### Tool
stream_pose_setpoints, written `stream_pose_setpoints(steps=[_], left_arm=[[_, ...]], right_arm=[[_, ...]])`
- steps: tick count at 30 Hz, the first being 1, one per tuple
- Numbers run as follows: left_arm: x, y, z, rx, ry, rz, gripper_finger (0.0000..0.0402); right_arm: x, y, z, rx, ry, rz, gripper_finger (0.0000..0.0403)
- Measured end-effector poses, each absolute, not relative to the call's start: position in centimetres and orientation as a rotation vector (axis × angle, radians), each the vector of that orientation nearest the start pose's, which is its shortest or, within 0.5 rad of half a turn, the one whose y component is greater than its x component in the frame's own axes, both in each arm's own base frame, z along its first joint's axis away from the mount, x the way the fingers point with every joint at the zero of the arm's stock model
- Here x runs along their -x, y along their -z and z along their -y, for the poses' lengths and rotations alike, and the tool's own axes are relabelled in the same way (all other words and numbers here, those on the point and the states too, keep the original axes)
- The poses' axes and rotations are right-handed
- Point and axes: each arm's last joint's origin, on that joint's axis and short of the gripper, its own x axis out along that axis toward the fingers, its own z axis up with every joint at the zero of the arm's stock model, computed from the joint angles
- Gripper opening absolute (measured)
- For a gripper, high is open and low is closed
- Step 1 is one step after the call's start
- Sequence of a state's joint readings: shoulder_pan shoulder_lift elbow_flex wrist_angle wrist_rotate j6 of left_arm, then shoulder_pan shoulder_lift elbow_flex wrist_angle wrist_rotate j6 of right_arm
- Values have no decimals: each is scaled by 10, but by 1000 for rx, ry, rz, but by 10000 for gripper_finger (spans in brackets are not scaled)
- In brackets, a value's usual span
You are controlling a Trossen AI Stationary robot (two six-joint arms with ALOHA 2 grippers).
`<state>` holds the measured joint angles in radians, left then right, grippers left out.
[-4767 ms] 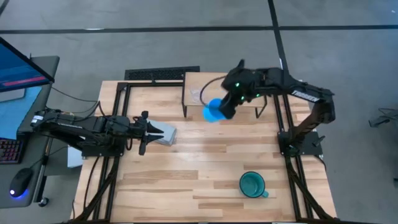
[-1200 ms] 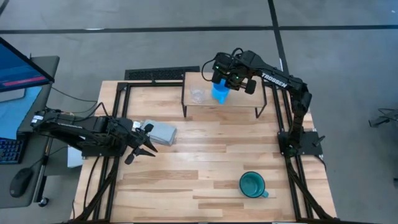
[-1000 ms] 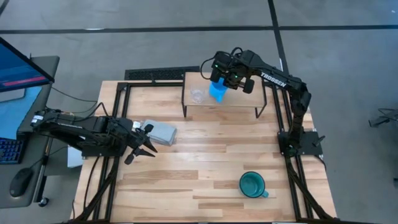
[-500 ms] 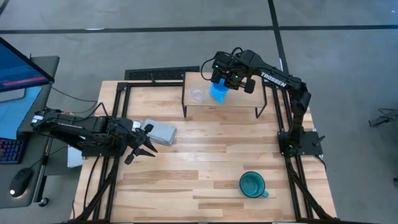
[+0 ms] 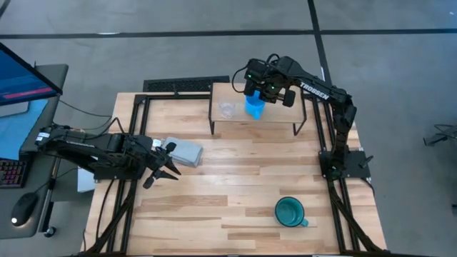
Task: Stack small to large cups/mugs on shelf
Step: Put the blue mug on the shelf
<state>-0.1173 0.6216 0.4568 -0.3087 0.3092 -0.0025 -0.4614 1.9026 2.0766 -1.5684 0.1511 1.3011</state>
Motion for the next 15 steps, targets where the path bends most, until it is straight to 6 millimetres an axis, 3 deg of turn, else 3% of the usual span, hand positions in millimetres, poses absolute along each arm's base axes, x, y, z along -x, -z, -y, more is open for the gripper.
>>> stream_pose_setpoints(steps=[5, 15], left_arm=[[-140, -233, 25, 48, 418, -475, 85], [-140, -233, 25, 46, 418, -475, 85]], right_arm=[[-315, -360, 162, -1251, 1359, -873, 7], [-316, -360, 161, -1258, 1316, -901, 50]])
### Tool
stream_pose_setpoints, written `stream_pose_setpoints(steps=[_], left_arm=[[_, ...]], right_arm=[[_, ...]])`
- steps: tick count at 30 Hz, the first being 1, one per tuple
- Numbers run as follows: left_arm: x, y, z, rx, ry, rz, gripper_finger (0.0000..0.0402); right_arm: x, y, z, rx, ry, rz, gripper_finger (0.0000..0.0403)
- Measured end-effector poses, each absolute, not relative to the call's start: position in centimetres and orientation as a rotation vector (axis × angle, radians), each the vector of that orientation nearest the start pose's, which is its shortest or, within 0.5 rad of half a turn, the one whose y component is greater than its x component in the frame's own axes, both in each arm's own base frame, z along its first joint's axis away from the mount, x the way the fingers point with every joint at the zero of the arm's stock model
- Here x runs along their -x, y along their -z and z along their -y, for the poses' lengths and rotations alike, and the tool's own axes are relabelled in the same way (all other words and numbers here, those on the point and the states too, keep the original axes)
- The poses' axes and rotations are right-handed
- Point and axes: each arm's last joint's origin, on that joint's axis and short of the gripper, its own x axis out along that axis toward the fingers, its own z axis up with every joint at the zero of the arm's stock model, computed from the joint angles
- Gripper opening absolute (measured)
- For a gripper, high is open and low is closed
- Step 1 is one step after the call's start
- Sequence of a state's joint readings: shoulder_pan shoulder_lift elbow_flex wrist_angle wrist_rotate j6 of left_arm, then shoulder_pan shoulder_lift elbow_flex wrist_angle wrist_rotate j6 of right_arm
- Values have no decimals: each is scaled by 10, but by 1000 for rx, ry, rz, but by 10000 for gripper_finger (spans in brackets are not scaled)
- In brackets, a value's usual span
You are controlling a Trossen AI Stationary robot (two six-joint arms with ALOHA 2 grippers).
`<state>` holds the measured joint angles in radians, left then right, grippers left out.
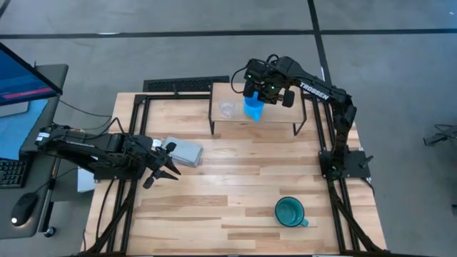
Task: Stack small to large cups/mugs on shelf
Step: Put the blue mug on the shelf
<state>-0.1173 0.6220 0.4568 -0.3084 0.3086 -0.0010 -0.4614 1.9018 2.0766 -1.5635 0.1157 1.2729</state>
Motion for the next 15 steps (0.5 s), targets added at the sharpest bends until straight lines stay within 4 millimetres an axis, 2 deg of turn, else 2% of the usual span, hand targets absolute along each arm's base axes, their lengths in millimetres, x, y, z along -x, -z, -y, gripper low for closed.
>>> stream_pose_setpoints(steps=[15], left_arm=[[-140, -233, 25, 40, 419, -473, 85]], right_arm=[[-315, -361, 160, -1288, 1324, -885, 53]])
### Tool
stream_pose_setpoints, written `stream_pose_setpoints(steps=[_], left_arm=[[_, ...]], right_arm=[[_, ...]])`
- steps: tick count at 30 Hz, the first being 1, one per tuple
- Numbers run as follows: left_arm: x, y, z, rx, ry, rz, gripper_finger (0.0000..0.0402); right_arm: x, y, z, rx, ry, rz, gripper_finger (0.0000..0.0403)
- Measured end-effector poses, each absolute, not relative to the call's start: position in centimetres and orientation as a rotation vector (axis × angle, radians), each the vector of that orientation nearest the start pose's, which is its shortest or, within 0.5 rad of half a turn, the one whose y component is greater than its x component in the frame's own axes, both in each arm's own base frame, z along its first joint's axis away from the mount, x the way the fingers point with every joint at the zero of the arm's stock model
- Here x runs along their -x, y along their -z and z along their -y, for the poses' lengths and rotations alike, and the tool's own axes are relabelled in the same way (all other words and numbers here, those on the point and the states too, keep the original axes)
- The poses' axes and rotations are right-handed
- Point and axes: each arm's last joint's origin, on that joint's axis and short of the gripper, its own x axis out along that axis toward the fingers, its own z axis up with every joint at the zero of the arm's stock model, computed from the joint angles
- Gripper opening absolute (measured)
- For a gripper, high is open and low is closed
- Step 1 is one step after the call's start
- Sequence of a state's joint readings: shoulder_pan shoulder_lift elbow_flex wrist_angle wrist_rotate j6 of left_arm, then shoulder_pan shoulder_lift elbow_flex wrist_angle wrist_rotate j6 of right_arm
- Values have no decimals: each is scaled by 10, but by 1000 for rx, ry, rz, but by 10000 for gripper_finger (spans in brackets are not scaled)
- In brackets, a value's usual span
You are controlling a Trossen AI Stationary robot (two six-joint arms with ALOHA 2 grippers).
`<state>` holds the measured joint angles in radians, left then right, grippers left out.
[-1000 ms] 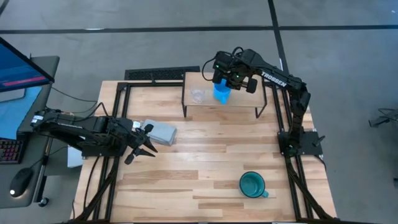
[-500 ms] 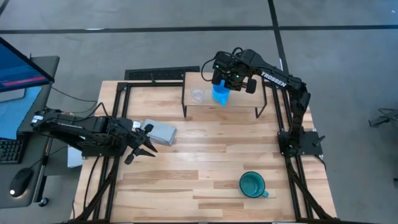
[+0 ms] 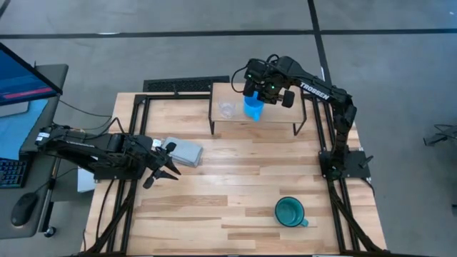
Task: Stack small to large cups/mugs on shelf
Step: Put the blue mug on the shelf, then put the green mug on the shelf
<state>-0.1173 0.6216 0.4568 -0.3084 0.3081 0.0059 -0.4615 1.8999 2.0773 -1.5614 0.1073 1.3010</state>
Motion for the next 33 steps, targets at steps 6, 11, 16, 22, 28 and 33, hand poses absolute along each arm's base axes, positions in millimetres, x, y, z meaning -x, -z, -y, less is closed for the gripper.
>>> stream_pose_setpoints(steps=[6, 11, 16, 22, 28, 33], left_arm=[[-140, -233, 25, 39, 420, -474, 85], [-140, -233, 25, 39, 419, -473, 85], [-140, -233, 25, 39, 419, -474, 85], [-140, -233, 25, 39, 419, -474, 85], [-140, -233, 25, 40, 419, -474, 85], [-140, -233, 25, 40, 419, -474, 85]], right_arm=[[-316, -361, 160, -1296, 1313, -881, 60], [-316, -361, 160, -1302, 1308, -885, 91], [-316, -361, 160, -1297, 1313, -881, 132], [-314, -362, 162, -1287, 1318, -876, 162], [-311, -371, 166, -1264, 1273, -842, 170], [-307, -396, 166, -1204, 1185, -775, 170]])
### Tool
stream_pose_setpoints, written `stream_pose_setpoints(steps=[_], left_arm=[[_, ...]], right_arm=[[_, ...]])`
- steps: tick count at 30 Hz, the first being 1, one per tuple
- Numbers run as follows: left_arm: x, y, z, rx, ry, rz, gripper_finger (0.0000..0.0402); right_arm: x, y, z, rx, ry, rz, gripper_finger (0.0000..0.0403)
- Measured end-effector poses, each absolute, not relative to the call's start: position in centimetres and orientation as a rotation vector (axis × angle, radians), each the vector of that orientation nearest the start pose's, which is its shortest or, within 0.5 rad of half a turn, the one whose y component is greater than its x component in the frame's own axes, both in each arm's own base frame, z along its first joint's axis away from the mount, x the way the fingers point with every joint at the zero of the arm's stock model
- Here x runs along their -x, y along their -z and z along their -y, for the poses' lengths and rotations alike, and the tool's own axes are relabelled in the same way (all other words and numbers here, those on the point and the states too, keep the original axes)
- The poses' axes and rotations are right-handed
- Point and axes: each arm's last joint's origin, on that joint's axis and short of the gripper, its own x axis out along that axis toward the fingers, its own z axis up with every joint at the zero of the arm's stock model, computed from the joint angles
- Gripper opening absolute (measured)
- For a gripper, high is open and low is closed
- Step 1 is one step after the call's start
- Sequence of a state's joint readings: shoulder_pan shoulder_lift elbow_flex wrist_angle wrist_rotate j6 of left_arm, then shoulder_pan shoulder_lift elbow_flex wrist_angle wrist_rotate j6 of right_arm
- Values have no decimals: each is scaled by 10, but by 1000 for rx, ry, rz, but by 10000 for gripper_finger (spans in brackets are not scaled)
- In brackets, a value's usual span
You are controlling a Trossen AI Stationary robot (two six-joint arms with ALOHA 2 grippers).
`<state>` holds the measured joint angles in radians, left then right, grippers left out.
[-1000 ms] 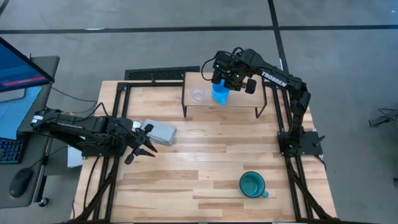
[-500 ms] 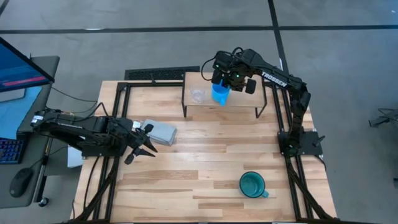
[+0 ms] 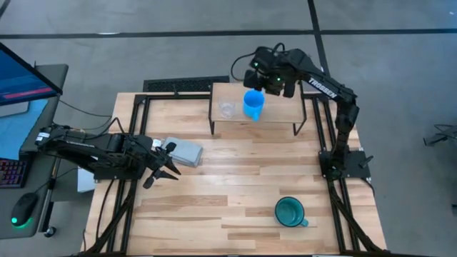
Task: Stack small to large cups/mugs on shelf
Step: Put the green mug on the shelf
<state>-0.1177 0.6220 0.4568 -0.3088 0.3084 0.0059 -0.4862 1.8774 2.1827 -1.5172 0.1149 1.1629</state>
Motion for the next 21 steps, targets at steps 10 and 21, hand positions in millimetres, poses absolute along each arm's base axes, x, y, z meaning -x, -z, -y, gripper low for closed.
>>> stream_pose_setpoints(steps=[10, 21], left_arm=[[-140, -233, 25, 94, 402, -479, 85], [-142, -236, 24, 108, 327, -444, 85]], right_arm=[[-296, -449, 148, -789, 841, -740, 170], [-268, -480, 95, -374, 537, -830, 170]])
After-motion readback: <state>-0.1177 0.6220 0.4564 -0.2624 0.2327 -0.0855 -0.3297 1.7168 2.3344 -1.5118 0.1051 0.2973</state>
